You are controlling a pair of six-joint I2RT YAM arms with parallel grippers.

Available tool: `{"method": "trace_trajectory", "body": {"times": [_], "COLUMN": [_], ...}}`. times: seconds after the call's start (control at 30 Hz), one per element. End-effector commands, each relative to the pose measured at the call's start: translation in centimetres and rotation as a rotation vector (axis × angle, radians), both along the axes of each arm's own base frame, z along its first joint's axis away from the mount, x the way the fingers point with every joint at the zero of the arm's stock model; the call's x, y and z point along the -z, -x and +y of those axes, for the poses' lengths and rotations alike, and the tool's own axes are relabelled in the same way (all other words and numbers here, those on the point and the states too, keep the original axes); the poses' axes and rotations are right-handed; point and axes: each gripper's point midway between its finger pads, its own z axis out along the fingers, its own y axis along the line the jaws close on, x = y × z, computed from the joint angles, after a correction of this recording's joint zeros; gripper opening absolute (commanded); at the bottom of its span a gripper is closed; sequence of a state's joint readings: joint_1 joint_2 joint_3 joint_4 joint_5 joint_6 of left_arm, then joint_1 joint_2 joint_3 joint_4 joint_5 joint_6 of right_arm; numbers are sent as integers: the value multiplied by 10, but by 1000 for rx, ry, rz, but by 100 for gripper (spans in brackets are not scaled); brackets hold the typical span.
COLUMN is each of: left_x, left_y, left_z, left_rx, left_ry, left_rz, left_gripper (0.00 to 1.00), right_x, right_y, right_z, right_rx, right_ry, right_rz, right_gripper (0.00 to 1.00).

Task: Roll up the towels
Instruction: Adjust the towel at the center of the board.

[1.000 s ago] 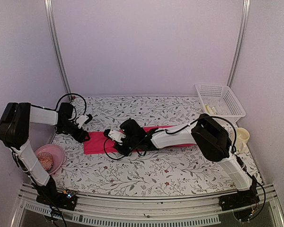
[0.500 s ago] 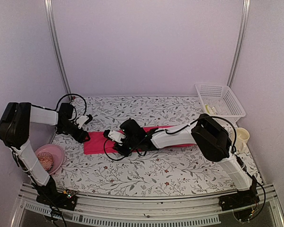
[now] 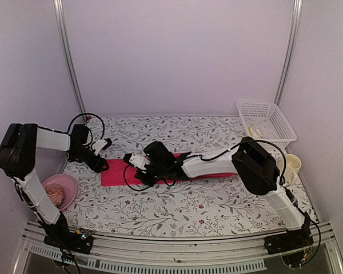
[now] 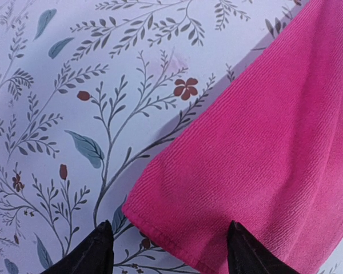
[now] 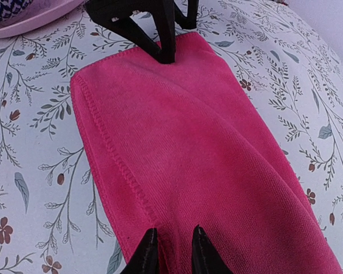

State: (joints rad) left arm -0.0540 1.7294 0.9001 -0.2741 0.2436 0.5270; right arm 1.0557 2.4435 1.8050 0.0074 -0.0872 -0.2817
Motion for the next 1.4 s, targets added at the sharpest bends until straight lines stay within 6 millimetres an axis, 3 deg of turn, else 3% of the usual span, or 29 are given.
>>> {"method": "trace_trajectory", "body": {"times": [0.0,0.7,0.77,0.87,0.97,1.1,1.2,1.37], "left_x": [6,8,8,8,8,8,9,10], "left_y": [3,4,4,4,4,4,3,1], "left_z": [-1,-2,-3,-3,-3,-2,-2,3], "left_rx": [2,6,7,8,6,6,4,-11], "left_ry": [12,17,17,18,17,16,12,-11], "left_rz": [18,29,28,27,28,27,26,25], "left_gripper": [68,68,68,68,68,68,68,68], "right_x": [0,16,13,10,4,-3,-5,-5], "right_y": [-1,0,0,1,3,6,6,6], "right_z": [6,3,4,5,6,7,6,5], "right_rx": [6,12,14,5,-10,-19,-15,-14], "right_ry": [-7,21,16,11,1,-10,-7,-1], "right_rz": [-3,16,14,13,18,26,33,33], "right_gripper": [22,21,18,4,2,4,11,10]}}
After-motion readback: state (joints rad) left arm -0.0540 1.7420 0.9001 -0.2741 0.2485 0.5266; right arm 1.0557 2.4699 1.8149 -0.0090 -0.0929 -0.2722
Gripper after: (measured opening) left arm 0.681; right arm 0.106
